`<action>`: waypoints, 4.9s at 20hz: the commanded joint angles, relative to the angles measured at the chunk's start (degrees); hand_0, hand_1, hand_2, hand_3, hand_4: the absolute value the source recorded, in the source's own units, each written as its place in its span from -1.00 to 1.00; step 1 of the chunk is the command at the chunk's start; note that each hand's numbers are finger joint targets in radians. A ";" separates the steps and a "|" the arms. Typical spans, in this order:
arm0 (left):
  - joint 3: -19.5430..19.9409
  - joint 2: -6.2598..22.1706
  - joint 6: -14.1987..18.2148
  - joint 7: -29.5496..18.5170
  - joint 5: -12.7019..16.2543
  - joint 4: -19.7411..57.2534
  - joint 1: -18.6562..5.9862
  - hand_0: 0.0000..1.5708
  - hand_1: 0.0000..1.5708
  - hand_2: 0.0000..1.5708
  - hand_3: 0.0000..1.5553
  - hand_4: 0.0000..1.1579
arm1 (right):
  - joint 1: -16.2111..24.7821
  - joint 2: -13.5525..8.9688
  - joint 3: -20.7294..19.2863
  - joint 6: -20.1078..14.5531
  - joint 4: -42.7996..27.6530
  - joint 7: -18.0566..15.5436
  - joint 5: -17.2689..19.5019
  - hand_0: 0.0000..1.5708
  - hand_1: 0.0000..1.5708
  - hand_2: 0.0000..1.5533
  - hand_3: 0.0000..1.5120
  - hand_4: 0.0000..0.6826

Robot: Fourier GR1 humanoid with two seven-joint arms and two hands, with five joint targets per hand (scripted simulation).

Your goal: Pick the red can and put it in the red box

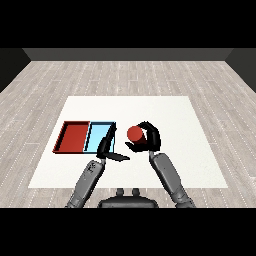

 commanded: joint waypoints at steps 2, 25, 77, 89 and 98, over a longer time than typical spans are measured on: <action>-4.26 -0.01 4.42 0.09 1.47 3.27 -2.32 -1.00 -1.00 -1.00 -1.00 -1.00 | -0.17 0.07 3.69 -2.09 1.09 -2.60 -0.97 0.85 0.85 0.86 0.85 0.91; -14.49 -0.02 10.93 -7.49 13.57 14.32 -7.13 -1.00 -1.00 -1.00 -1.00 -1.00 | 0.11 0.07 9.65 -5.79 -2.11 -3.34 -5.85 0.92 0.92 0.87 0.87 0.92; -9.93 -0.01 25.61 -16.33 19.63 19.55 -12.88 1.00 1.00 1.00 0.91 0.96 | -4.46 0.06 12.85 -10.36 -0.22 7.06 -2.57 -1.00 -1.00 -1.00 -1.00 -1.00; -7.40 1.85 25.82 -8.51 13.58 9.18 -8.74 1.00 1.00 0.99 0.88 0.96 | 10.60 -7.31 4.20 1.72 -12.63 2.51 -6.87 -1.00 -1.00 -1.00 -1.00 -1.00; 2.91 11.85 23.11 -5.26 13.00 6.95 -10.05 1.00 1.00 1.00 0.91 0.94 | 17.29 -10.23 -3.98 7.95 -14.70 -0.87 -12.01 -1.00 -1.00 -1.00 -1.00 -1.00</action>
